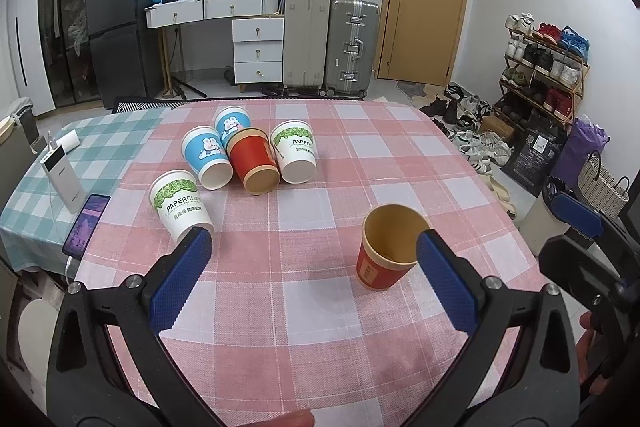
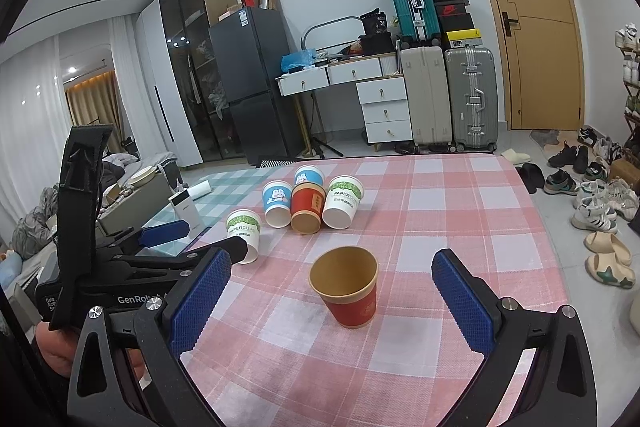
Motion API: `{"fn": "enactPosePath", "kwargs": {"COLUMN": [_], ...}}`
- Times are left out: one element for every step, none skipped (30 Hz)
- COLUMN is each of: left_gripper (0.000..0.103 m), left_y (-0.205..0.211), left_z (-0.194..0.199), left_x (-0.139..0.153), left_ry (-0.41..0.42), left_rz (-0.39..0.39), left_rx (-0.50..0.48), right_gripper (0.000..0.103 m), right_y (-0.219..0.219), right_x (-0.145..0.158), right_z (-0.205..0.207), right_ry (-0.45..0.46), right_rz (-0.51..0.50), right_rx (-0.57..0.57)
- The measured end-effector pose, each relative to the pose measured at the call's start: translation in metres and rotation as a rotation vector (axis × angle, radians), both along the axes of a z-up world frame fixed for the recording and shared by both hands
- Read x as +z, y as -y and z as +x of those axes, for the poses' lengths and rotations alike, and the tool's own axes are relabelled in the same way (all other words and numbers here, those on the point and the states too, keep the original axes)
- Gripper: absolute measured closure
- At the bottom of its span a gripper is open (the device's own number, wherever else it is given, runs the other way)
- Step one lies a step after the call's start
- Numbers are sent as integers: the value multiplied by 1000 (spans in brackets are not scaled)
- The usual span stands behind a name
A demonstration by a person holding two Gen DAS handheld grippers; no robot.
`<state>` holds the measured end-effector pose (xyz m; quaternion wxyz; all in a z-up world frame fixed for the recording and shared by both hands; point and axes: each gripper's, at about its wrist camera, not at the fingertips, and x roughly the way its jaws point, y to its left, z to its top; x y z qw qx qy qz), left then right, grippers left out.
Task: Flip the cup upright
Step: 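Open the right gripper and withdraw it from the upright cup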
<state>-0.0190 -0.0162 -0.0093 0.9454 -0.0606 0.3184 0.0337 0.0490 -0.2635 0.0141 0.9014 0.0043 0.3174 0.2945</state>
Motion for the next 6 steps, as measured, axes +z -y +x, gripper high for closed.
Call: {"fn": "enactPosePath", "kwargs": {"left_gripper": [1,1,1,1,1,1], "left_y": [-1,0,0,1,0,-2], "left_z": [1,1,1,1,2,3], "left_x": [-1,-1,-2,-3,-5,-7], "left_ry": [1,2,6,8,7,2], "left_rz": [5,10,13,15,16,15], "left_rx": [3,3,-1,-5,-4,1], "right_gripper": [0,0,0,0,0,0], "right_y": [0,0,1,2,2,3], "right_x": [-1,-2,-4,-5,-7,-9], "right_z": [0,1,0,1,1,2], "right_ry": [-2,-4,-5,-7,-9,-14], "right_rz": [0,1,1,0,0,0], "right_rx": [0,-1,-2,-3,-4,-5]}}
